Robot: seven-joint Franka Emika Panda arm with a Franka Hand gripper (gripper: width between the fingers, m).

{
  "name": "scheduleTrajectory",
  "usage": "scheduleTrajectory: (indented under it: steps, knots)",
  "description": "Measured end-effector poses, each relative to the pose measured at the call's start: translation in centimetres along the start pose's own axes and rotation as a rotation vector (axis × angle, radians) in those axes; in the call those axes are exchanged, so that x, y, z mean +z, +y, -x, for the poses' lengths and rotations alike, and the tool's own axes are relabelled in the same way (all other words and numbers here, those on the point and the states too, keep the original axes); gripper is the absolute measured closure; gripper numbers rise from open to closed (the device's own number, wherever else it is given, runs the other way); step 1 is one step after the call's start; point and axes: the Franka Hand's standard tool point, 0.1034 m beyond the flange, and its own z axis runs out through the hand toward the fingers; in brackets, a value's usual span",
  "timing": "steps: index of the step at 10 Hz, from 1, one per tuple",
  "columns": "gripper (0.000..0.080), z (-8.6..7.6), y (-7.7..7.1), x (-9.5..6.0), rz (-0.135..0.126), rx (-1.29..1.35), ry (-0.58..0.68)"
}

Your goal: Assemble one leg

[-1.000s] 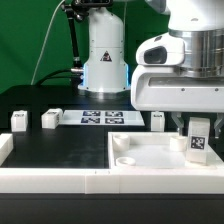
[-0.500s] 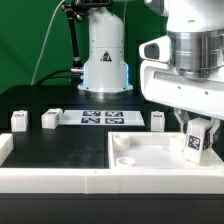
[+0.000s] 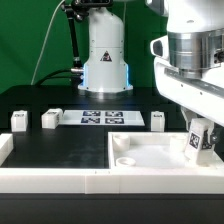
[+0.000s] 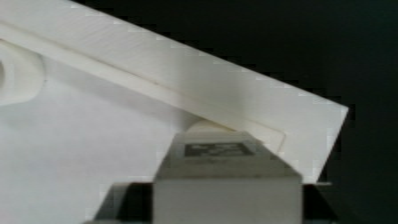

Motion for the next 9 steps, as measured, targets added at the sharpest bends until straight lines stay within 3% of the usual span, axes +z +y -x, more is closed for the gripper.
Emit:
scheduleTrajectory:
  steps: [1, 2, 5, 9]
  knots:
    - [0.0305, 0.01, 0.0, 0.0, 0.0, -0.026, 0.0]
    - [0.0197, 0.1, -0.02, 0.05, 0.001, -0.065, 0.0]
    - [0.0152, 0.04, -0.2, -0.08, 0.001, -0.473, 0.004]
    - [0.0151, 0.31, -0.25, 0.06, 0.011, -0.882, 0.011]
